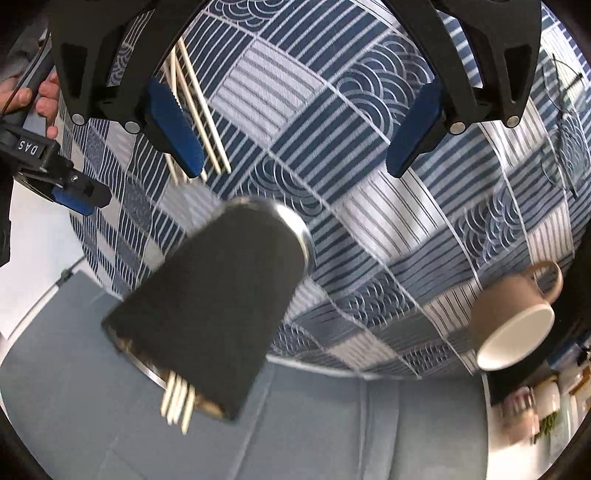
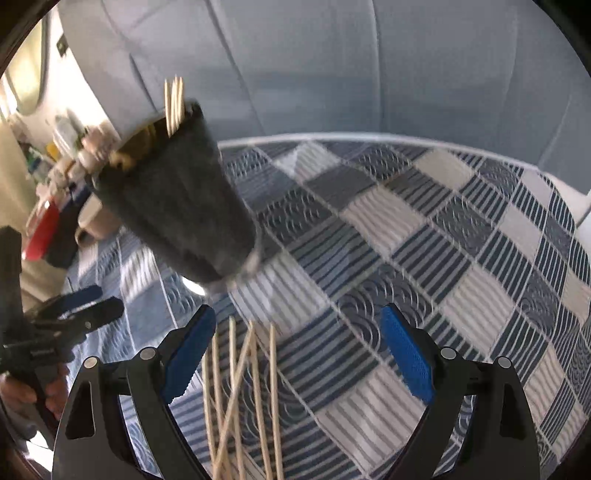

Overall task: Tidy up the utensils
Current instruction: 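Move both open tools back down to the remaining wooden sticks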

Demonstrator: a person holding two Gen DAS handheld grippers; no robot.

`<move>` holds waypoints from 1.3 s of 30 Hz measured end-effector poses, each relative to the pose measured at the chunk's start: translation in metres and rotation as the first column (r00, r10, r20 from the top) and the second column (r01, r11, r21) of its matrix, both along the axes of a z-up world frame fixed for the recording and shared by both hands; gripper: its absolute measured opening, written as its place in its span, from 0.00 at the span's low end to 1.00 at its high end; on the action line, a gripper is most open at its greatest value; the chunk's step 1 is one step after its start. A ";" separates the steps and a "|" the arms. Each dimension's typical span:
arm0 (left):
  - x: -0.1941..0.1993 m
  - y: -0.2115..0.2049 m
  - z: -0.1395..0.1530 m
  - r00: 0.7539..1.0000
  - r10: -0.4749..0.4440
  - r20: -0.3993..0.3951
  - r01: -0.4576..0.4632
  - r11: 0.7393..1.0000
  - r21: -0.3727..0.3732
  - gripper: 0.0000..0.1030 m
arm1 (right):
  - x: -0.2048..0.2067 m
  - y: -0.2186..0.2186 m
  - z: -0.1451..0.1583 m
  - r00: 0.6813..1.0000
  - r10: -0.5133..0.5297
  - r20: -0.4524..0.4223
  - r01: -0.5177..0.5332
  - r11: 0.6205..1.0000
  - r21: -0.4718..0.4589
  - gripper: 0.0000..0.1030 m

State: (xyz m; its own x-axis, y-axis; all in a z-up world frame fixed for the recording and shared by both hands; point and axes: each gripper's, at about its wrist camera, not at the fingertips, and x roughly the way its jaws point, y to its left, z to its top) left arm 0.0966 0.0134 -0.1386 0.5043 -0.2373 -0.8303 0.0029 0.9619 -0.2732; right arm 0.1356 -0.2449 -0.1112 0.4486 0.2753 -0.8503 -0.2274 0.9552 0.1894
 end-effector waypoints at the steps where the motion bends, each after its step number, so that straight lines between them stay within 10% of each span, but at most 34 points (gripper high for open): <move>1: -0.002 -0.004 -0.005 1.000 -0.009 -0.009 0.009 1.000 0.004 0.94 | -0.003 -0.001 -0.004 1.000 0.005 -0.011 -0.005 1.000 -0.007 0.84; 39: 0.000 -0.086 -0.056 0.981 -0.144 -0.129 0.172 0.955 0.240 0.96 | -0.043 0.008 -0.072 0.990 0.067 -0.124 -0.094 0.968 -0.232 0.84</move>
State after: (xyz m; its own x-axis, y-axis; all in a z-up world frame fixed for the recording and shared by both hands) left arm 0.0964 -0.0726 -0.1943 0.3804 -0.0860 -0.9208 0.1443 0.9890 -0.0327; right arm 0.0923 -0.2371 -0.1830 0.3295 0.0916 -0.9397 -0.2953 0.9554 -0.0104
